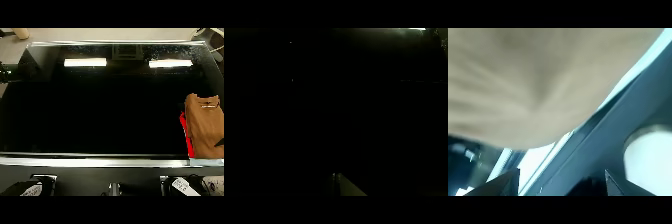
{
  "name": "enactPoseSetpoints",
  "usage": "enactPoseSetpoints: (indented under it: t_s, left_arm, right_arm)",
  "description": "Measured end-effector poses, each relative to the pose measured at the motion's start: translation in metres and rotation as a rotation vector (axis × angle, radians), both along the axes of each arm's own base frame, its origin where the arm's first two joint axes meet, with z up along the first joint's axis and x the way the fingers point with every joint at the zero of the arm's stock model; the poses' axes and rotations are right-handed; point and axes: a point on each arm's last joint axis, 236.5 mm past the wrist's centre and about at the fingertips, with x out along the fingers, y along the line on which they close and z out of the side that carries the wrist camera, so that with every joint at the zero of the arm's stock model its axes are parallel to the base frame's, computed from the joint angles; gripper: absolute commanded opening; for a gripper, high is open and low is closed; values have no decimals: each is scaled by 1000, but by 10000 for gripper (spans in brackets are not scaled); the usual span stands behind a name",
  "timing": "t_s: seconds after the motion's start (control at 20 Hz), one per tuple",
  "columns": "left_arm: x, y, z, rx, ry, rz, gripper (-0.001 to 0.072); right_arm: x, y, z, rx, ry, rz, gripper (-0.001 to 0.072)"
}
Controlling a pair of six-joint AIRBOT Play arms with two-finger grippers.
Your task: Fold the shirts.
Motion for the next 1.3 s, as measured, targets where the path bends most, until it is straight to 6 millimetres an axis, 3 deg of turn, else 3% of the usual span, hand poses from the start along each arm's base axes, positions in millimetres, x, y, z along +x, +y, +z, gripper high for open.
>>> enactPoseSetpoints:
  t_s: [0.1, 0.2, 0.3, 0.35, 0.4, 0.45, 0.5, 0.6, 0.7, 0.8, 1.0, 1.3]
  left_arm:
    - [4, 2, 8, 43, -36, -13, 21]
    - [14, 15, 10, 154, -49, 11, 21]
    - [28, 39, -2, 284, -4, 77, 32]
    - [34, 48, -12, 332, 28, 106, 147]
    - [39, 53, -28, 367, 78, 125, 487]
    - [42, 53, -47, 377, 136, 132, 692]
    - [41, 51, -72, 384, 221, 130, 674]
    - [25, 47, -120, 400, 397, 108, 672]
    - [4, 41, -154, 401, 509, 92, 671]
    - [-6, 37, -171, 388, 533, 97, 672]
    - [-12, 35, -187, 374, 532, 110, 672]
    - [-13, 35, -192, 371, 528, 116, 672]
  right_arm:
    - [28, -28, 23, -126, -121, 21, 544]
    - [85, -50, 72, -283, -339, 76, 544]
    - [152, -44, 132, -430, -559, 189, 544]
    - [182, -26, 154, -463, -645, 258, 544]
    - [212, 3, 169, -472, -718, 336, 545]
    - [235, 34, 172, -456, -753, 407, 550]
    - [254, 67, 165, -426, -759, 482, 586]
    - [277, 136, 128, -310, -694, 636, 603]
    - [276, 187, 77, -184, -546, 752, 603]
    - [269, 219, 37, -102, -419, 825, 605]
    - [262, 239, 1, -54, -299, 840, 604]
    - [258, 246, -11, -39, -256, 839, 604]
